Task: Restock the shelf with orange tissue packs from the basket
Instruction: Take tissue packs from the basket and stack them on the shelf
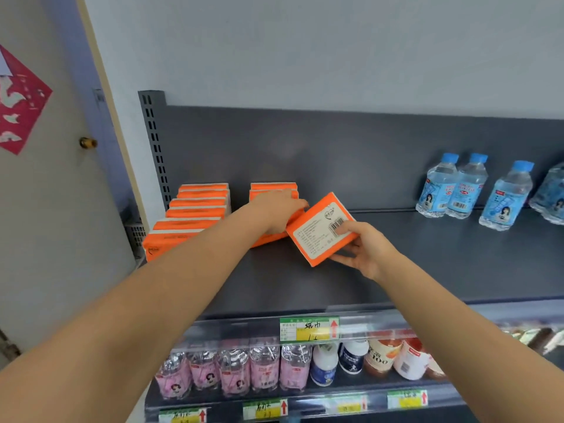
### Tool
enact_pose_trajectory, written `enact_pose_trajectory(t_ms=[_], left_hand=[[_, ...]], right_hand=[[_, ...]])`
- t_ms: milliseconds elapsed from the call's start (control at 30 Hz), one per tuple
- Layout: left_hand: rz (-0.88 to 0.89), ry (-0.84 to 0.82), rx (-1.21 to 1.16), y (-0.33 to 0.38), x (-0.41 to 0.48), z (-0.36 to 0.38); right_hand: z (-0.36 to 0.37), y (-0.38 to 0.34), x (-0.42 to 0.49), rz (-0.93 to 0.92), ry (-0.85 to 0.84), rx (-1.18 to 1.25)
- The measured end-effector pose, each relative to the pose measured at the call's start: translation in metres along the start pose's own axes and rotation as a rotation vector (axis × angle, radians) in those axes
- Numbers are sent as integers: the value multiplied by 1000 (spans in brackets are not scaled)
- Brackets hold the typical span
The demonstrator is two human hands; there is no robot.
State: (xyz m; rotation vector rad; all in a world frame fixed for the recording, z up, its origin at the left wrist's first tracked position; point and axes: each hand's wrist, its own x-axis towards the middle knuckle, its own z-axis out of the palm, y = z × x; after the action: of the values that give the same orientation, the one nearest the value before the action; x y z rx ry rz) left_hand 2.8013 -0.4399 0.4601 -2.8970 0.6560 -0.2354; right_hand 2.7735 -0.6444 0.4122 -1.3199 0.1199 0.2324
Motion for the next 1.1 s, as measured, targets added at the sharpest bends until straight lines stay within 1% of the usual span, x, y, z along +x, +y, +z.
enact_pose_trajectory(t_ms=[67, 167, 233, 300, 367, 433, 500, 533, 667, 767, 833, 933, 1000, 1100], left_hand=[[-81, 84, -95, -3, -1, -4], [-178, 211, -403, -12, -5, -18], [-267, 195, -497, -19, -10, -22], [-362, 74, -474, -22, -17, -22], [-410, -40, -376, -24, -24, -18], [-404, -18, -210, -25, -26, -15], [-377, 24, -16, -26, -24, -13], [-365, 15, 52, -26, -23, -13], [-430, -42, 132, -29, -20, -10], [-449, 10, 282, -33, -21, -11], [-463, 4, 249, -37, -22, -14], [-535, -55, -20, -41, -21, -15], [-554, -89, -136, -39, -21, -12], [-556, -34, -145, -35, -21, -7]], right_hand=[[-7, -2, 1, -2, -32, -54], [-15, -3, 5, -11, -71, -119], [-19, -3, 8, -17, -70, -125], [-21, -3, 11, -31, -54, -185], [-21, -4, 13, -74, -26, -324], [-19, -6, 12, -124, -12, -472], [-15, -7, 10, -151, 1, -532], [-13, -7, 9, -166, 7, -547], [-4, -3, 9, -215, -21, -585], [3, 3, 10, -225, -47, -553], [8, 5, 10, -237, -45, -529], [13, 6, 11, -264, -29, -505], [17, 7, 13, -280, -29, -500], [27, 9, 15, -284, -44, -541]])
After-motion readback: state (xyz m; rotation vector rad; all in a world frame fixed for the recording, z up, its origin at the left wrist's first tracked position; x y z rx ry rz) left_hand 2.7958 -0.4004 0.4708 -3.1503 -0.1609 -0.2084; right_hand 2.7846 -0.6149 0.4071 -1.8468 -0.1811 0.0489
